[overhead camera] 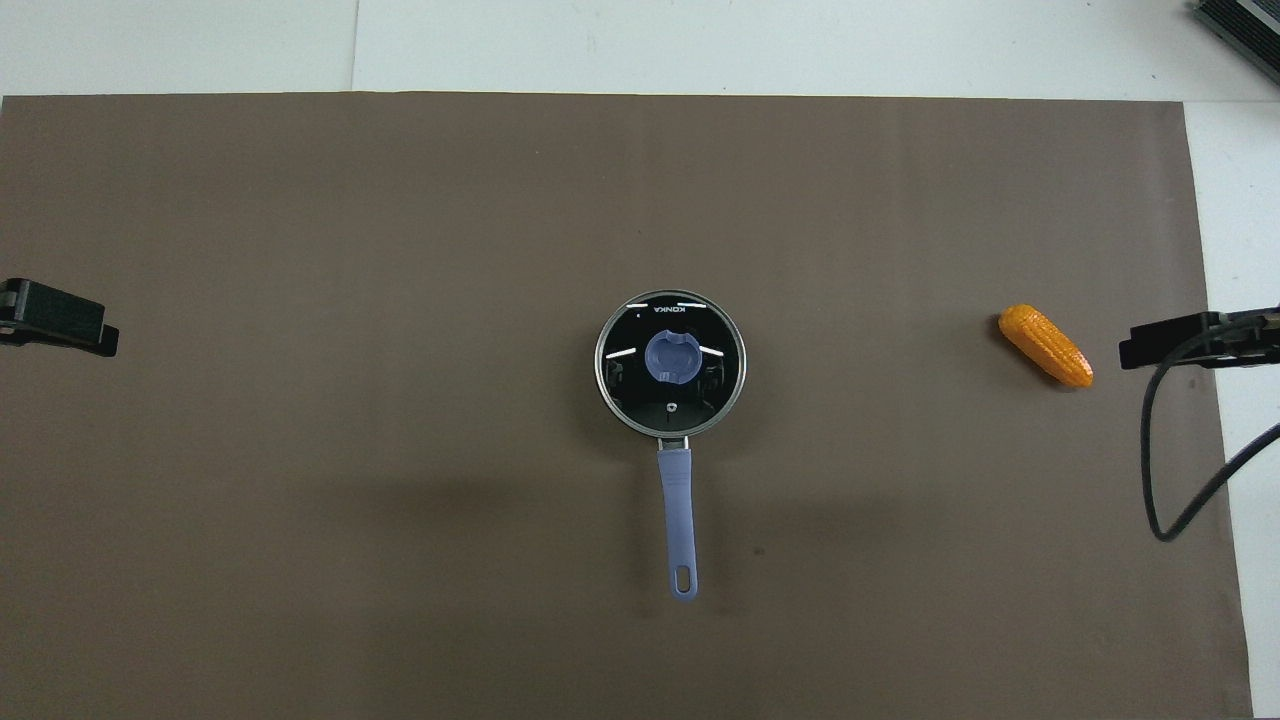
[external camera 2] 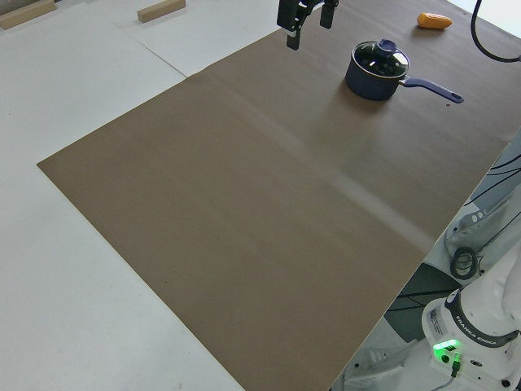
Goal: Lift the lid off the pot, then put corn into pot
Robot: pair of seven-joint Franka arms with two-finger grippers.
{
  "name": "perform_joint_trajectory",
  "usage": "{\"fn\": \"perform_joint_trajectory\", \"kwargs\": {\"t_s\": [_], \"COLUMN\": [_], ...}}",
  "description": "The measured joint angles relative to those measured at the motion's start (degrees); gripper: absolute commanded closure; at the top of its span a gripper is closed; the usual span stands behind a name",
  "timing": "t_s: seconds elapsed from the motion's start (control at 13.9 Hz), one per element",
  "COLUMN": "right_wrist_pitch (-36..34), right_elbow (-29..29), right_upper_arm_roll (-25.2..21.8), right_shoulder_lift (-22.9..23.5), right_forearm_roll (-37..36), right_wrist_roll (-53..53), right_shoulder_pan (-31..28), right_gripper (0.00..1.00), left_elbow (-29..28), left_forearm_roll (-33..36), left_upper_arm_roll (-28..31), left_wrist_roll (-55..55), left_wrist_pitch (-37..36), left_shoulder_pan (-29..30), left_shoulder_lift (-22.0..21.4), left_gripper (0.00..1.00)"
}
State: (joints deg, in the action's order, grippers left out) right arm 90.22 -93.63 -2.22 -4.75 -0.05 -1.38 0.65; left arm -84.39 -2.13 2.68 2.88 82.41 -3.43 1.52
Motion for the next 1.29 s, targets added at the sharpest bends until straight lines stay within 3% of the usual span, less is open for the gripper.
{"fn": "perform_joint_trajectory", "kwargs": {"t_s": [0.65,0.94,1.29], "right_wrist_pitch": [0.0,0.0,-0.86], "right_elbow": [0.0,0.0,0.0], "right_upper_arm_roll": [0.0,0.0,0.16], "right_shoulder_lift": [0.0,0.0,0.0], "right_forearm_roll": [0.0,0.0,0.0], "right_wrist_roll": [0.0,0.0,0.0], "right_shoulder_pan": [-0.01,-0.01,0.01], "right_gripper": [0.0,0.0,0.0], "left_elbow": [-0.97,-4.04,-10.99], "left_forearm_roll": [0.0,-0.01,-0.03], "left_upper_arm_roll": [-0.65,-1.11,-1.37], "left_wrist_roll": [1.11,1.36,1.34], "left_wrist_pitch": [1.63,3.51,10.83], "left_shoulder_pan": [-0.08,-1.21,-6.2], "left_shoulder_lift": [0.08,0.24,0.36], "left_gripper": [0.0,0.0,0.0]}}
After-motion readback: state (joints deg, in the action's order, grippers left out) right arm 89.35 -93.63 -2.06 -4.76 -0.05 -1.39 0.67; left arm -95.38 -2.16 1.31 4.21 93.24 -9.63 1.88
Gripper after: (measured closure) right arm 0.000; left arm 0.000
